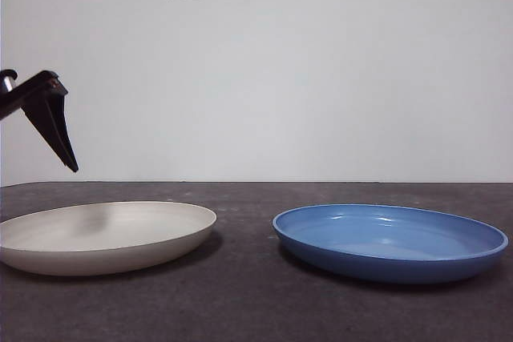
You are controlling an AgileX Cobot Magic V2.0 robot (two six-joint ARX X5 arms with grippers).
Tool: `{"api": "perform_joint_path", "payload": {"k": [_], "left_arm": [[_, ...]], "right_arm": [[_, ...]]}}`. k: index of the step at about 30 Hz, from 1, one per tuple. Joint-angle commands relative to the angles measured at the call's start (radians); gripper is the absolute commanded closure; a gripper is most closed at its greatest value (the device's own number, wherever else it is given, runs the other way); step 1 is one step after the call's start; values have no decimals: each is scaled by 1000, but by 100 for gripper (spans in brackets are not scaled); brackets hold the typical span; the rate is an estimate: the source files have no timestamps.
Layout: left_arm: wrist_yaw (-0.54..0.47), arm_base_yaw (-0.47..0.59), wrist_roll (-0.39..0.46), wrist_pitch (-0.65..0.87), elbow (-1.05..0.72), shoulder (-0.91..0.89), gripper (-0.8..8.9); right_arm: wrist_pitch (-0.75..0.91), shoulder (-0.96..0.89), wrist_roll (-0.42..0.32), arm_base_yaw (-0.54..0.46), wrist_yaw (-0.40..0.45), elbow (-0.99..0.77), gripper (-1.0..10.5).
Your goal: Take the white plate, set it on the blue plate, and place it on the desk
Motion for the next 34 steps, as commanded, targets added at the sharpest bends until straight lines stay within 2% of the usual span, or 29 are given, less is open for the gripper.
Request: {"api": "perform_joint_path", "payload": {"k": [1,10,15,25,34], "left_arm": [[6,0,11,12,19,31,227],[38,-20,11,23,19,84,239],[22,-27,5,27,19,101,387],[-4,-27,8,29,19,101,798],[-3,-31,12,-2,48,100,804]], "right_arm": [[8,3,9,3,0,19,325],[8,3,8,3,0,19,325],[-5,3,8,3,0,19,325],[-16,3,6,3,0,19,325],[-16,3,8,1,0,19,325]]}}
